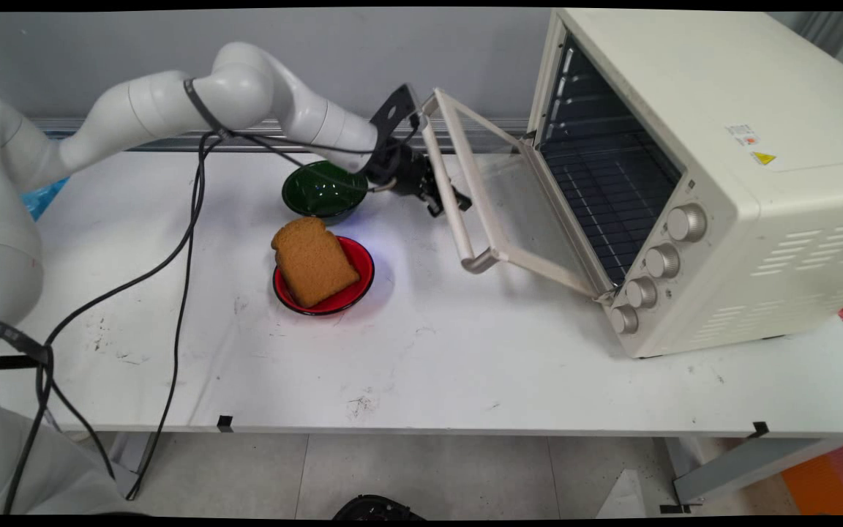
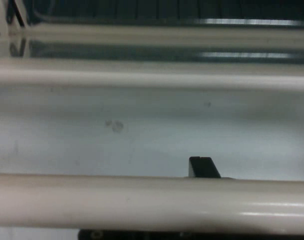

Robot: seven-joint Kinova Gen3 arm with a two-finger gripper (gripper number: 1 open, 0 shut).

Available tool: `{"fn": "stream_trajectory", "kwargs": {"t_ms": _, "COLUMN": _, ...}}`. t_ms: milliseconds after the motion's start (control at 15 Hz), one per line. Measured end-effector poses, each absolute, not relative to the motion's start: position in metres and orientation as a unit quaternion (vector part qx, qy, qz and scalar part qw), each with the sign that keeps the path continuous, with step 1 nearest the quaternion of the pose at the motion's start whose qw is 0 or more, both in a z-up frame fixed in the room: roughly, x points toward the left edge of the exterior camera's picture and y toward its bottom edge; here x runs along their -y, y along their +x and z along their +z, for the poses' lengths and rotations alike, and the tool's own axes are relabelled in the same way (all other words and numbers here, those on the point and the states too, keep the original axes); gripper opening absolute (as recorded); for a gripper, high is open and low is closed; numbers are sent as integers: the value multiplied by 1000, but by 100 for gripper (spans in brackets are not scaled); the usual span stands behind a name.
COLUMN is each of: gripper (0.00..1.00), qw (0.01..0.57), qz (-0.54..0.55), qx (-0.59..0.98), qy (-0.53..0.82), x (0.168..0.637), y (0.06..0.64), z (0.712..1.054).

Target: Close the oven

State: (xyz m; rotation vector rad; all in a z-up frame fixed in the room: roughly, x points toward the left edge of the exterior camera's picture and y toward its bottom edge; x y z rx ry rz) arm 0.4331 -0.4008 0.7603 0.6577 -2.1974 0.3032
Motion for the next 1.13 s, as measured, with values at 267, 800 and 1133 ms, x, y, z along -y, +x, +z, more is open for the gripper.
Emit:
{"fn": "stream_trajectory", "kwargs": {"t_ms": 267, "gripper": 0, "qw": 418, "qz": 122, "qx": 863, "qy": 256, "x": 410, "y": 421, "z": 788}}
{"fn": "stream_trajectory", "kwargs": {"t_ms": 800, "gripper": 0, "qw": 449, "qz": 130, "qx": 849, "qy": 246, "x": 424, "y": 397, "z": 838}}
{"fn": "stream_trajectory", "kwargs": {"t_ms": 1133, "gripper": 0, "qw": 463, "qz": 136, "qx": 843, "qy": 238, "x": 429, "y": 390, "z": 867}}
